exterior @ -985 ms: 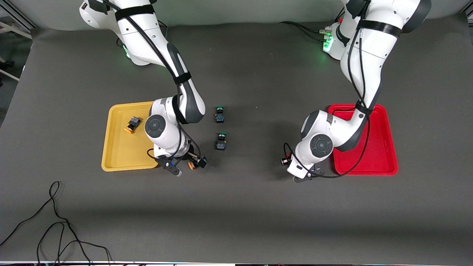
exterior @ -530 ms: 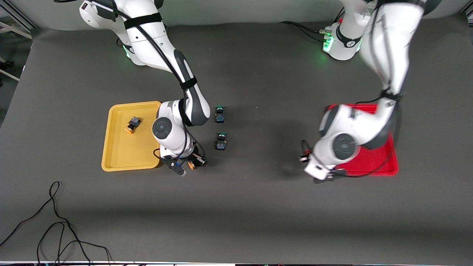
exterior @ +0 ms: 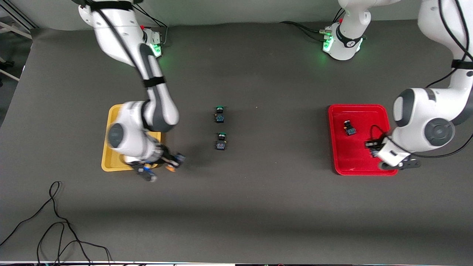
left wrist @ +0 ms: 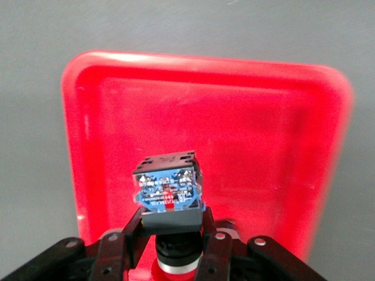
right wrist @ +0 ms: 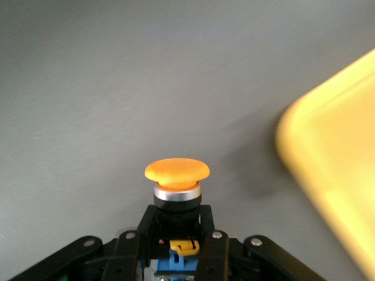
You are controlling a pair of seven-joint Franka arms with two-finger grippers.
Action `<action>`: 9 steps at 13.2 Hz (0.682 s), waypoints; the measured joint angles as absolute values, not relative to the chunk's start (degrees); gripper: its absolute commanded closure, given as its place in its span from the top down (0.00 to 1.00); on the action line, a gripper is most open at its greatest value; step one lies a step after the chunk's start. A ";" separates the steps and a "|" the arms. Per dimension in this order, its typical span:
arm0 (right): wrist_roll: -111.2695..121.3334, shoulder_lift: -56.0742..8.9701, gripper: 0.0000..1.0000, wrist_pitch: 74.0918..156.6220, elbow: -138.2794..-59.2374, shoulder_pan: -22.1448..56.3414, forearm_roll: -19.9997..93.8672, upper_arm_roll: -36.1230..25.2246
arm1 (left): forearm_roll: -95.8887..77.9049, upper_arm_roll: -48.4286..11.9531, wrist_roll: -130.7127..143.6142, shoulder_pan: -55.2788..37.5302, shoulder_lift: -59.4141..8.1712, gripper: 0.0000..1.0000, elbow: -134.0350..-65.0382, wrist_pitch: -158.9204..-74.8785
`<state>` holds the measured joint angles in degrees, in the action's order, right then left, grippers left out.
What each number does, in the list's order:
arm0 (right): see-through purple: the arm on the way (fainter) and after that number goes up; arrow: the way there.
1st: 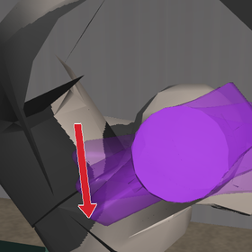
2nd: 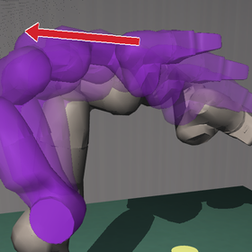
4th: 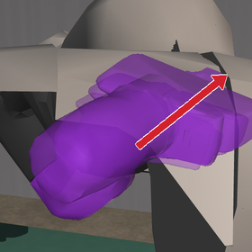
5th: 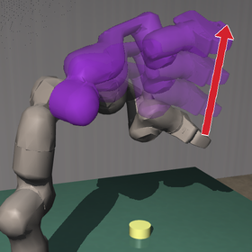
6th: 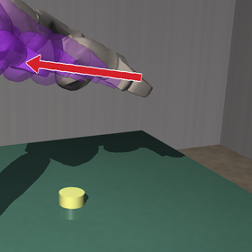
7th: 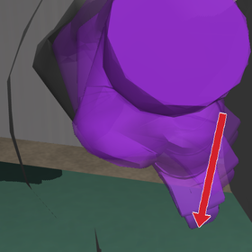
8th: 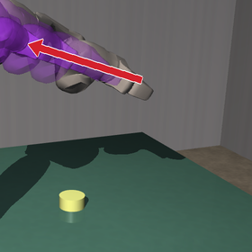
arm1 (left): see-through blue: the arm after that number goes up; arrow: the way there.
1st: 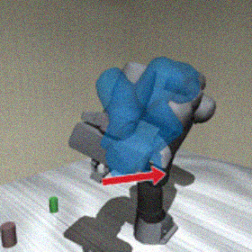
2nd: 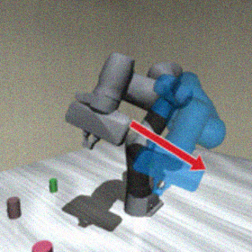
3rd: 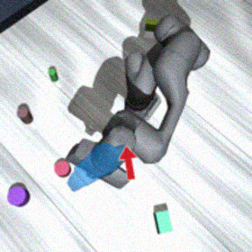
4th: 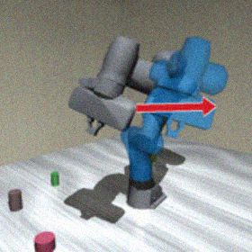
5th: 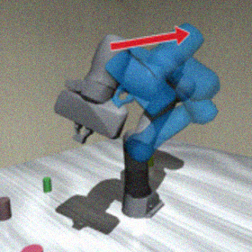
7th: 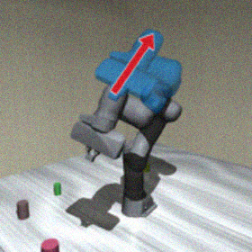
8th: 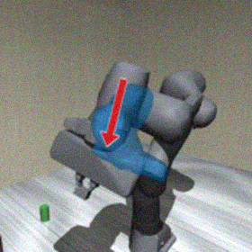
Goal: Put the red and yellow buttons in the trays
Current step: 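Carry the yellow button into the yellow tray while the left gripper carries red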
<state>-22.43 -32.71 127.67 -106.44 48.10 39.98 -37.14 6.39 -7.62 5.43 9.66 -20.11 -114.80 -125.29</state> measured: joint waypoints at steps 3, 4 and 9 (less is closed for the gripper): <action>-8.55 -26.54 0.00 127.04 -118.14 47.84 39.98 -43.16 | 6.42 -7.83 3.04 11.89 -20.13 0.00 -125.99 -139.65; -4.71 -25.55 0.25 127.50 -121.30 47.77 39.98 -44.67 | 6.42 -8.20 3.04 11.75 -20.10 0.66 -128.73 -142.92; 0.26 -24.84 1.00 130.46 -125.59 47.90 39.98 -46.37 | 6.48 -8.72 2.21 11.54 -18.31 1.00 -130.52 -144.51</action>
<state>0.26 -24.84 130.46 -125.59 47.90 39.98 -46.37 6.48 -8.72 2.21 11.54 -18.31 -130.52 -144.51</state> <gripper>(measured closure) 0.392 0.163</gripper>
